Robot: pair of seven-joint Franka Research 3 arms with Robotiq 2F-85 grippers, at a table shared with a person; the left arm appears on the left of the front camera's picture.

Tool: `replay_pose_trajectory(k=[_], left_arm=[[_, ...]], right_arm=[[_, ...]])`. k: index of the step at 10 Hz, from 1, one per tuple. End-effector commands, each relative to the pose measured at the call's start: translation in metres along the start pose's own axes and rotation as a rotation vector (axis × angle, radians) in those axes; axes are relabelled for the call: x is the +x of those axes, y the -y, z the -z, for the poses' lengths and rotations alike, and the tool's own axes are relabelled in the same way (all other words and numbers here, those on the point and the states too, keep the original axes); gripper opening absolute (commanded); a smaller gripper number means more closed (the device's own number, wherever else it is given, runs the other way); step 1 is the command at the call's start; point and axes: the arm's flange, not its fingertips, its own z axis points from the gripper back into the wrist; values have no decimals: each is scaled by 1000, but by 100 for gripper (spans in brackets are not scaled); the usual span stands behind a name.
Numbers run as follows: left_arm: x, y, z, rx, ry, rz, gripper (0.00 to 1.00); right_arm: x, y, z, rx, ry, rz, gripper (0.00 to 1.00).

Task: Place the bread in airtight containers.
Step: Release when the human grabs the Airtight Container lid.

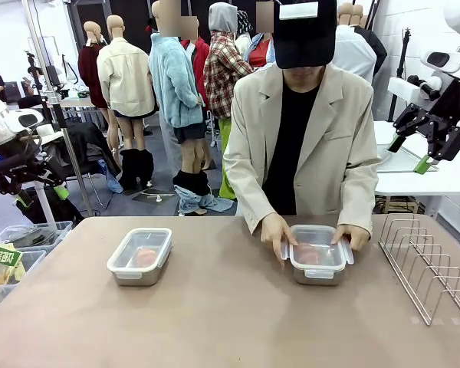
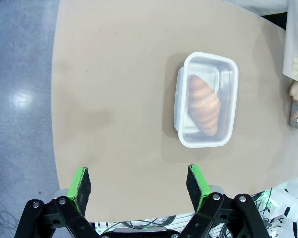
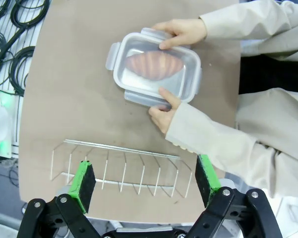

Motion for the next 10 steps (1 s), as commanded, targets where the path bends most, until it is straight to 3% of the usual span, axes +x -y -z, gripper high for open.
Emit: replay_pose_trajectory(k=[1, 10], left_arm=[[1, -1, -2, 16, -1, 1, 100], [1, -1, -2, 16, -1, 1, 100]], right_arm=[[0, 0, -1, 13, -3, -2, 100], [0, 0, -1, 13, -3, -2, 100]])
